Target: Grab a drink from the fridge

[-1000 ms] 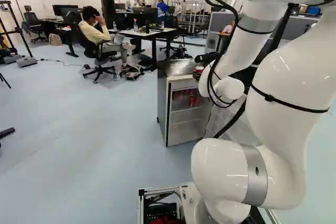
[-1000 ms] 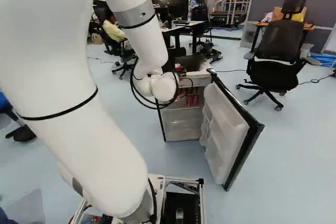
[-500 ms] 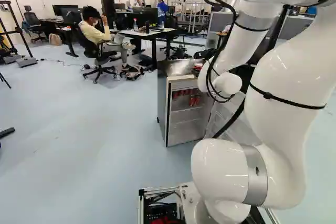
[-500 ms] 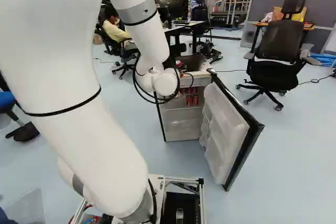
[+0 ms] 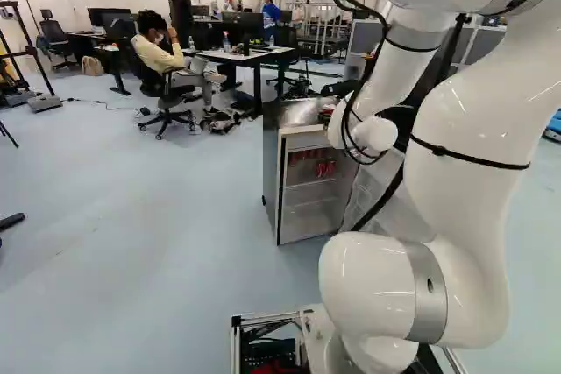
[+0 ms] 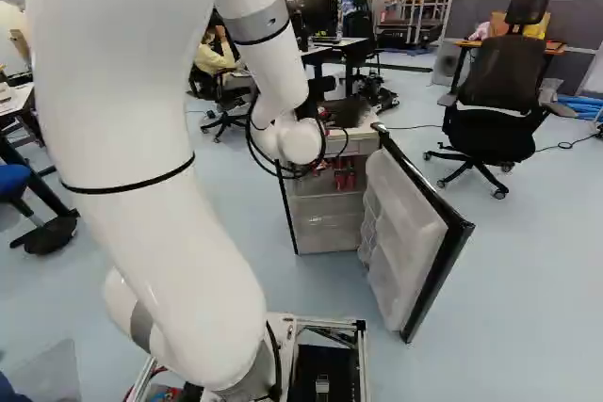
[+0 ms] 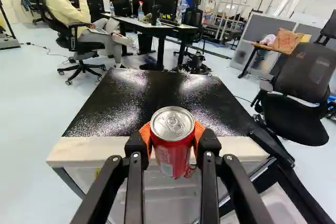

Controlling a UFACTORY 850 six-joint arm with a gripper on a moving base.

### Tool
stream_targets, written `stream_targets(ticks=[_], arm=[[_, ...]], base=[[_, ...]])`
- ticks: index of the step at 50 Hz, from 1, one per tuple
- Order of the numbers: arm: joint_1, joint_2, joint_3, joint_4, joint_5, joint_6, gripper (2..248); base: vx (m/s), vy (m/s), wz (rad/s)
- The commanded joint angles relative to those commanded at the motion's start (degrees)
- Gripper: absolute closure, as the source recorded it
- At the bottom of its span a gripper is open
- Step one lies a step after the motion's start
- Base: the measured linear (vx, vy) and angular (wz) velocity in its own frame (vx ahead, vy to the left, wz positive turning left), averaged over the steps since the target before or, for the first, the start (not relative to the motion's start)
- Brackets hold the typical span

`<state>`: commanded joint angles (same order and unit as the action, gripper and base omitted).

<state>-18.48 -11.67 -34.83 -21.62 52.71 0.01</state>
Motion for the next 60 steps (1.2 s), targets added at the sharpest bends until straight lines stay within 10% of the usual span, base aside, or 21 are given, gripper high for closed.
stream_targets(ticks=[60], arm=[[2.2, -8.2, -9.7, 0.0, -2.3, 0.0, 151]], base=[[0.0, 0.0, 0.0]])
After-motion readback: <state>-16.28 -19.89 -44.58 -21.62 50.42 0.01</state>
